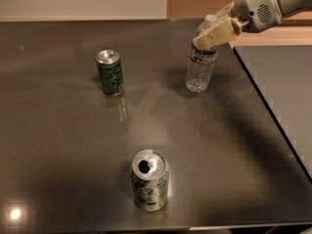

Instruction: Pick water bottle

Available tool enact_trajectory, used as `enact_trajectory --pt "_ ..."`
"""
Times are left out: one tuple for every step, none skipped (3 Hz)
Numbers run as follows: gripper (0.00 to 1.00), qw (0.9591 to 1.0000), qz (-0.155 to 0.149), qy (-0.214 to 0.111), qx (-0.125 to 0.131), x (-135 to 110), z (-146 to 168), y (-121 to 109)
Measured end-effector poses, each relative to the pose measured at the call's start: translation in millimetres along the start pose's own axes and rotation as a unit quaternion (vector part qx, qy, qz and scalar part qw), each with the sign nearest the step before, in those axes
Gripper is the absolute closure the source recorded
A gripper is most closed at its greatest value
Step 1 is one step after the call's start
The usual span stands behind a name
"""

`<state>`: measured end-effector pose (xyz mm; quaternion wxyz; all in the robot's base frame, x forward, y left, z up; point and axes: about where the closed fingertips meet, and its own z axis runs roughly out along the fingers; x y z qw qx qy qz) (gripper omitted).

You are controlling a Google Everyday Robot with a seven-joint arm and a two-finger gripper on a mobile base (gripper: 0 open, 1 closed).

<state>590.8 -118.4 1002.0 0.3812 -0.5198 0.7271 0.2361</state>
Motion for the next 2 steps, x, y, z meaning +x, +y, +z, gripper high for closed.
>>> enact_trajectory --pt "1.0 0.9992 -0.017 0.026 -0.026 -32.0 -24.6 8.3" --pt "1.0 0.999 -0.02 0.027 -0.027 -34.7 -26.9 9.4"
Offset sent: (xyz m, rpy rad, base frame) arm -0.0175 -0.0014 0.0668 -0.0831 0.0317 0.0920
